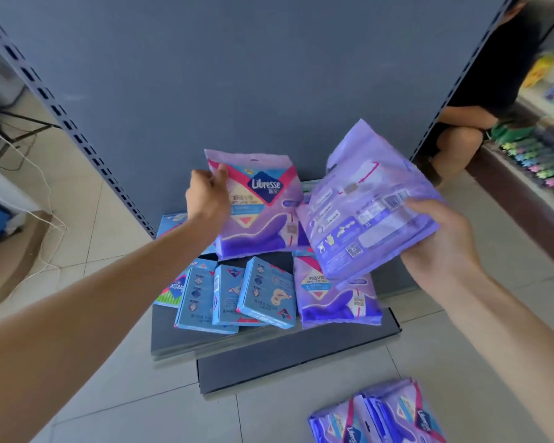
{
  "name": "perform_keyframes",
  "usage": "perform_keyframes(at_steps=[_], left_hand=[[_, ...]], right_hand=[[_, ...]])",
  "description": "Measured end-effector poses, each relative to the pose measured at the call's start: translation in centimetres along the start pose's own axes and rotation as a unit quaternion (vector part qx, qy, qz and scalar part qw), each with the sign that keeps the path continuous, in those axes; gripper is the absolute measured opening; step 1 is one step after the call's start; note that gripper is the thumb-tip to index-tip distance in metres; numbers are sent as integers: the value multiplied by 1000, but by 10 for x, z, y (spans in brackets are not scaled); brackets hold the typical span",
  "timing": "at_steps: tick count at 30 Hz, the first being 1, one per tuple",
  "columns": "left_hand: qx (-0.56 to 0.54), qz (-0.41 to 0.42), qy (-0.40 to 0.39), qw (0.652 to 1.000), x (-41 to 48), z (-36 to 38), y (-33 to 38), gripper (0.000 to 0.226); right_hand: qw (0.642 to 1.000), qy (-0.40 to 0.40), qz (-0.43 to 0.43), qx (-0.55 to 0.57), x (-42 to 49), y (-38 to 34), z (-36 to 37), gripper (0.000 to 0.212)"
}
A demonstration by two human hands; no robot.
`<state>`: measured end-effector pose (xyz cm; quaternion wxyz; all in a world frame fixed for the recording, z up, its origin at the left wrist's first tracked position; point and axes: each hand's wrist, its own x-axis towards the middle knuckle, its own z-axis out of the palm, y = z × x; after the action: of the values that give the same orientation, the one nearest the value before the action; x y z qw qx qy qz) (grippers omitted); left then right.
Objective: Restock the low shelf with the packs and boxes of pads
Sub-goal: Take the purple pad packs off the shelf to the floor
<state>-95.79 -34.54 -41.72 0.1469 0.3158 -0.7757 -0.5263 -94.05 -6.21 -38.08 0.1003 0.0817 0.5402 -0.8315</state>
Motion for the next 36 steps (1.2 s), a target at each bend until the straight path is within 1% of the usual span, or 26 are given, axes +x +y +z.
perform_keyframes(at_steps=[2, 4, 6, 7, 9, 10, 11, 13, 14, 16, 17, 19, 22, 26, 28, 30, 31, 33, 34, 36], left_hand=[[-45, -49, -57, 996, -12, 18, 3, 42], [-115, -106, -114, 981, -29, 40, 5, 37], [-164, -160, -157, 961, -50, 60, 11, 33], [-180, -174, -174, 952, -61, 70, 14, 32], [-209, -171, -213, 939, -79, 87, 19, 29], [-221, -161, -234, 933, -87, 94, 21, 27], [-231, -150, -253, 927, -95, 99, 23, 26], [-238, -134, -295, 916, -113, 112, 25, 26], [-241, -130, -321, 907, -123, 120, 26, 27], [-243, -136, -360, 890, -144, 135, 27, 26], [-236, -139, -379, 884, -156, 142, 28, 27], [-216, -146, -406, 876, -182, 158, 29, 29], [-180, -170, -452, 857, -226, 180, 28, 32], [-101, -222, -525, 816, -296, 210, 7, 44], [-68, -242, -559, 790, -328, 223, -10, 46], [-37, -252, -602, 757, -352, 231, -29, 51], [-12, -247, -621, 744, -360, 235, -41, 56], [49, -222, -643, 731, -372, 240, -72, 78], [74, -201, -642, 736, -375, 242, -90, 89], [119, -184, -620, 753, -378, 244, -125, 109]], right_hand=[[999, -3, 15, 52, -3, -3, -3, 22], [997, -6, 21, 72, -7, -3, -9, 24], [999, 4, 18, 49, -12, 0, -21, 31], [1000, 17, 10, 18, -14, 2, -29, 36], [997, 41, -10, -69, -21, 3, -47, 46], [993, 57, -15, -103, -26, 2, -56, 47], [989, 75, -15, -124, -31, 1, -65, 42], [987, 105, 5, -124, -40, -4, -85, 23], [986, 115, 23, -122, -45, -6, -95, 23], [985, 102, 82, -110, -58, -10, -118, 37], [985, 90, 111, -91, -67, -11, -130, 39], [986, 76, 142, -47, -88, -10, -157, 39], [983, 100, 156, -7, -125, -2, -201, 41], [966, 164, 199, 21, -181, 18, -265, 51], [957, 191, 213, 48, -206, 34, -293, 49], [952, 209, 211, 69, -227, 54, -315, 45], [952, 212, 206, 79, -235, 66, -324, 43], [949, 226, 198, 92, -249, 93, -336, 41], [946, 238, 196, 97, -255, 108, -340, 42], [940, 261, 197, 98, -261, 143, -346, 55]])
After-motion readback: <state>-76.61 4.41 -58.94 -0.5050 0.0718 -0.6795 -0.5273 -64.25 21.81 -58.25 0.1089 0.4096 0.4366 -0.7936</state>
